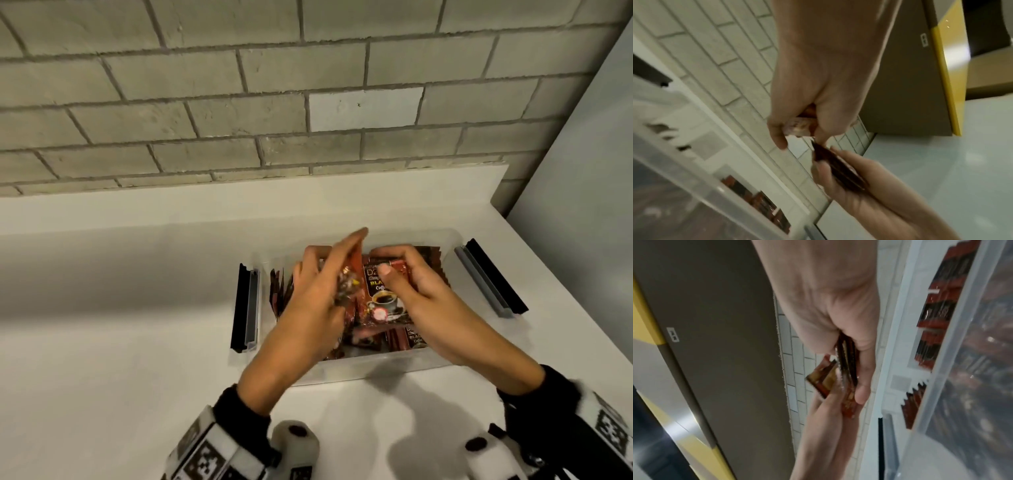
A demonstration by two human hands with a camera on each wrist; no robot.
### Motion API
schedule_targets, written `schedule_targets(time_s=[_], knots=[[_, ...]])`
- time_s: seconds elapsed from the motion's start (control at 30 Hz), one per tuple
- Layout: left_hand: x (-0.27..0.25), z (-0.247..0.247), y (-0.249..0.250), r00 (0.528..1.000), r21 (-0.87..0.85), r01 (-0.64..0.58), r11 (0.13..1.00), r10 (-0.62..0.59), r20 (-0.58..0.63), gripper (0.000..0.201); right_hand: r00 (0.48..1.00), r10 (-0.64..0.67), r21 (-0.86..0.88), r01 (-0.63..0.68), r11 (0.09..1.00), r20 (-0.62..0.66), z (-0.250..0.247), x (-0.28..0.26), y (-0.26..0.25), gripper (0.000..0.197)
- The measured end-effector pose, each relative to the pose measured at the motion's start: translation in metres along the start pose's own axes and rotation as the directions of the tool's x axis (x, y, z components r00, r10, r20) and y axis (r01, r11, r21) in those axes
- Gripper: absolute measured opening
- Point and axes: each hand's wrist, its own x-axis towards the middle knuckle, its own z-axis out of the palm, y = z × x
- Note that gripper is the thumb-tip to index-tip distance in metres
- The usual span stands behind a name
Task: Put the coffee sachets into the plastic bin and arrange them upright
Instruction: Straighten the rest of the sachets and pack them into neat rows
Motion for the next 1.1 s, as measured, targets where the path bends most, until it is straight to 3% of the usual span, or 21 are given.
schedule_targets(time_s=[0.07,0.23,0.3,0.37,0.43,0.53,0.6,0.73,0.8,0.9,1.1], knots=[[0.000,0.003,0.006,0.996,0.076,0.056,0.996,-0.061,0.060,0.093,1.000,-0.007,0.058,0.008,0.998,-0.014,0.008,0.002,-0.002,0.024],[0.001,0.000,0.008,0.979,0.179,0.115,0.977,-0.142,0.146,0.098,0.997,-0.001,0.123,-0.009,0.992,0.079,0.010,-0.001,0.005,0.048],[0.002,-0.003,0.008,0.968,0.173,0.111,0.979,-0.146,0.206,0.100,0.993,0.028,0.155,-0.045,0.987,0.113,0.008,-0.002,0.006,0.048],[0.000,-0.009,0.007,0.947,0.095,0.106,0.990,-0.130,0.293,0.104,0.990,0.059,0.198,-0.085,0.977,0.130,0.005,-0.002,0.005,0.047],[-0.002,-0.018,0.006,0.936,-0.174,0.179,0.968,-0.113,0.334,0.111,0.985,0.090,0.261,-0.127,0.957,0.149,0.000,-0.002,0.003,0.049],[-0.001,-0.024,-0.002,0.953,-0.664,0.302,0.684,-0.231,0.196,0.109,0.975,0.108,0.327,-0.167,0.930,0.192,-0.011,0.000,0.000,0.045],[0.000,-0.025,-0.008,0.918,-0.749,0.369,0.551,-0.340,0.203,0.090,0.966,0.118,0.299,-0.185,0.936,0.229,-0.018,0.003,-0.004,0.044],[-0.001,-0.012,-0.007,0.845,-0.801,0.514,0.307,-0.341,0.412,0.061,0.956,0.139,0.334,-0.224,0.916,0.259,-0.017,0.005,-0.007,0.045],[-0.006,-0.002,-0.001,0.842,-0.828,0.514,0.224,-0.315,0.438,0.046,0.950,0.139,0.362,-0.238,0.901,0.280,-0.010,0.005,-0.006,0.047],[-0.008,0.008,0.004,0.861,-0.885,0.440,0.152,-0.352,0.367,0.045,0.955,0.133,0.360,-0.227,0.905,0.266,-0.004,0.004,-0.004,0.043],[-0.005,0.001,0.002,0.874,-0.980,0.196,0.034,-0.459,0.159,0.038,0.999,0.051,0.256,-0.051,0.965,0.005,-0.011,0.006,-0.002,0.042]])
